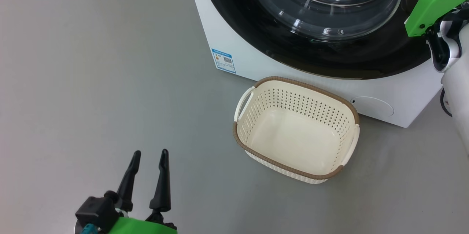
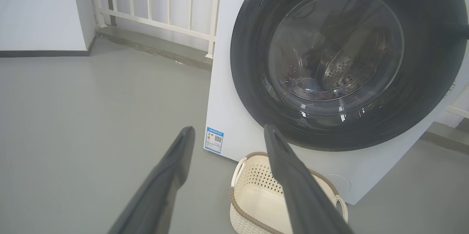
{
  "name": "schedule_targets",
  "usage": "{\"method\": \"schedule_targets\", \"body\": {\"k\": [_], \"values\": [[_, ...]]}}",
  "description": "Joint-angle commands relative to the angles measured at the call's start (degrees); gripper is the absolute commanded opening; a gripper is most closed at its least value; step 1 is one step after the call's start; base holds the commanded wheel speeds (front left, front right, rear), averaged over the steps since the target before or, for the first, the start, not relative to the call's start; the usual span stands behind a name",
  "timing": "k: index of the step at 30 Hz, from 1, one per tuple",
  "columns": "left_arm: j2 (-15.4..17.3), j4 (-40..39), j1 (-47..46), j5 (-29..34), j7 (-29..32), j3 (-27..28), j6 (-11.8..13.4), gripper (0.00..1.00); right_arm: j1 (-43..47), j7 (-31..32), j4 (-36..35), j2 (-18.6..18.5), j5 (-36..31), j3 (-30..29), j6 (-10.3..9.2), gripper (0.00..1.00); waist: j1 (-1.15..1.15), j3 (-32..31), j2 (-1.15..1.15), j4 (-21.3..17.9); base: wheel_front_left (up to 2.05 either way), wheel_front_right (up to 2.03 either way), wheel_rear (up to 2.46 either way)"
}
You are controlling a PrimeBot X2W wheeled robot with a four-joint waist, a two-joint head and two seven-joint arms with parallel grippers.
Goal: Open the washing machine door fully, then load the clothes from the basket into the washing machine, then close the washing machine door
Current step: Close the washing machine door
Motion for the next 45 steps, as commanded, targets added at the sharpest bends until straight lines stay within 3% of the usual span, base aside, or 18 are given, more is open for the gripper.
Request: {"method": "schedule_targets", "body": {"k": [1, 11, 21, 32, 43, 44, 45], "values": [[0.55, -1.37, -1.44, 0.74, -0.78, 2.36, -0.23, 1.0, -1.87, -0.9, -0.72, 1.38, -0.41, 0.15, -0.03, 0.0, 0.0, -0.11, 0.0, -0.02, 0.0, 0.0, 0.0], [-0.26, 0.22, -1.37, 2.31, -0.78, 3.59, -1.38, 1.0, -1.22, -3.77, 3.41, 4.8, -1.43, 3.65, -0.03, 0.0, 0.0, -1.54, 0.0, -0.37, 0.0, 0.0, 0.0], [0.33, 2.87, -2.47, 3.38, -0.73, 2.98, -2.32, 1.0, 4.73, -6.25, 0.7, 5.17, 2.7, 8.5, -0.03, 0.0, 0.0, -4.79, 0.0, -1.67, 0.0, 0.0, 0.0], [2.12, 3.14, -2.55, 3.55, 0.3, 3.06, -1.88, 1.0, 17.43, -7.78, -9.51, 5.0, 5.86, 14.8, -0.03, 0.0, 0.0, -7.95, 0.0, -9.28, 0.0, 0.0, 0.0], [3.76, 2.93, -0.89, 3.51, 1.7, 3.34, -0.67, 1.0, 36.12, -8.21, -27.24, 4.01, 2.91, 7.3, -0.03, 0.0, 0.0, -11.25, 0.0, -18.83, 0.0, 0.0, 0.0], [3.85, 2.88, -0.63, 3.45, 1.83, 3.33, -0.6, 1.0, 38.15, -8.21, -29.04, 4.24, 2.47, 6.04, -0.03, 0.12, 0.0, -11.64, 0.0, -19.58, 0.0, 0.0, 0.0], [3.97, 2.82, -0.36, 3.4, 1.96, 3.35, -0.51, 1.0, 40.12, -8.22, -30.65, 4.58, 2.26, 4.64, -0.03, 0.17, 0.0, -11.97, 0.0, -20.34, 0.0, 0.0, 0.0]]}}
